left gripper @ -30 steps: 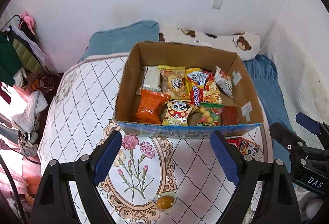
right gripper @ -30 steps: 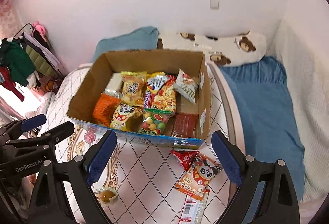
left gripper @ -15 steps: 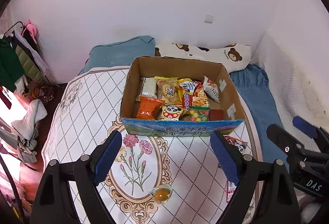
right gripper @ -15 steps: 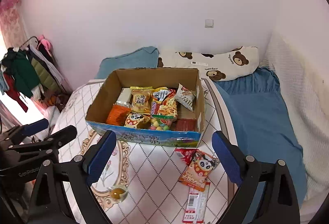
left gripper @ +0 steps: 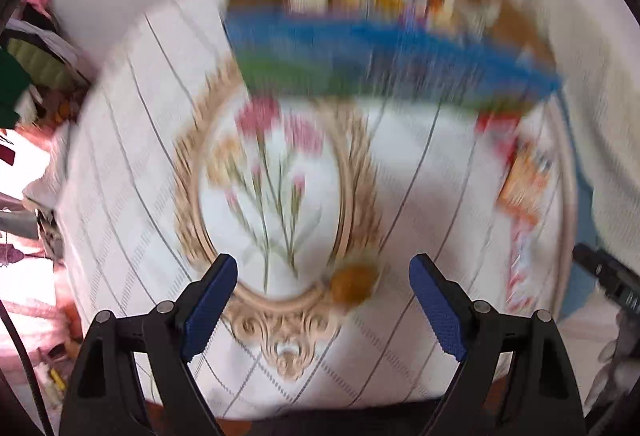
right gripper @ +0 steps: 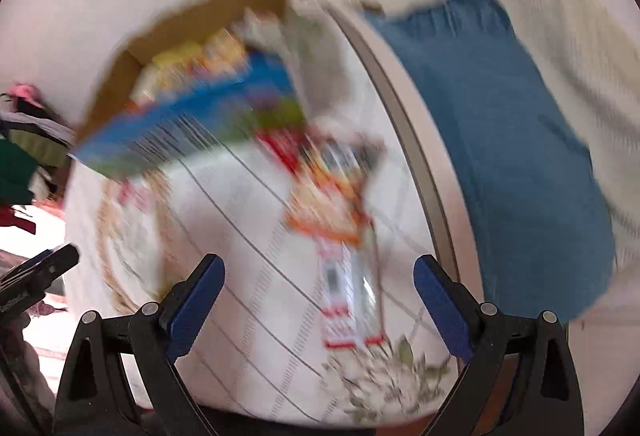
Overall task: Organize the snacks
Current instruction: 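Grasp the round wrapped cake with the left tool while the right tool grasps the red-and-white pack, then carry the cake and red-and-white pack into the box and open both tools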
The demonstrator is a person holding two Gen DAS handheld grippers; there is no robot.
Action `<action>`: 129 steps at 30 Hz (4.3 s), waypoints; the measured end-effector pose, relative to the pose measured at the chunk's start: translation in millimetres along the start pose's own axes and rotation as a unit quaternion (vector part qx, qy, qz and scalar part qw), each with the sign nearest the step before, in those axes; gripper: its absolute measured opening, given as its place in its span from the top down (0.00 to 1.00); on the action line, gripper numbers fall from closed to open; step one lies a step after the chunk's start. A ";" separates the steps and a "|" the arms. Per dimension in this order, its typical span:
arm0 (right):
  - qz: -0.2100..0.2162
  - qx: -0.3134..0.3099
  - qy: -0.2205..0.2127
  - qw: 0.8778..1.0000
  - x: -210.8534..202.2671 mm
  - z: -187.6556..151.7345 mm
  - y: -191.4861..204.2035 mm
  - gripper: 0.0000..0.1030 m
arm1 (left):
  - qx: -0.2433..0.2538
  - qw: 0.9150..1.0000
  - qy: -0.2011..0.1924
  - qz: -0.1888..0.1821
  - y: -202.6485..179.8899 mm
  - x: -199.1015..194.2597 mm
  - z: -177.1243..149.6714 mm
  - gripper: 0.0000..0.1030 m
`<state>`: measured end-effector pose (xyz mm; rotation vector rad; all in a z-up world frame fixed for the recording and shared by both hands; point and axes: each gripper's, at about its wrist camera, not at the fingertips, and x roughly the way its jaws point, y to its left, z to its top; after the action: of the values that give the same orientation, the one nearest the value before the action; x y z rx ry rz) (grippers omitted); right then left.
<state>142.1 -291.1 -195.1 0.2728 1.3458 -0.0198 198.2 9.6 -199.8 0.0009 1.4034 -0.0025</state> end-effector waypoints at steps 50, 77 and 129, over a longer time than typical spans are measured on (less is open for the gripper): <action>0.084 -0.117 -0.016 0.989 30.9 30.6 99.2 0.52 | -0.005 0.992 0.064 -0.108 -11.8 37.9 6.6 0.68; 0.108 -0.110 -0.024 0.988 22.9 41.6 85.6 0.52 | -0.017 0.993 0.054 -0.108 -16.9 30.8 45.3 0.63; -0.021 -0.139 -0.032 0.990 54.1 242.4 146.4 0.05 | -0.014 0.999 -0.038 -0.023 -0.7 -12.6 224.7 0.13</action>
<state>411.7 -191.6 -172.8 0.0086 1.2722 0.1226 417.7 8.5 -149.9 -0.0544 1.3280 -0.0196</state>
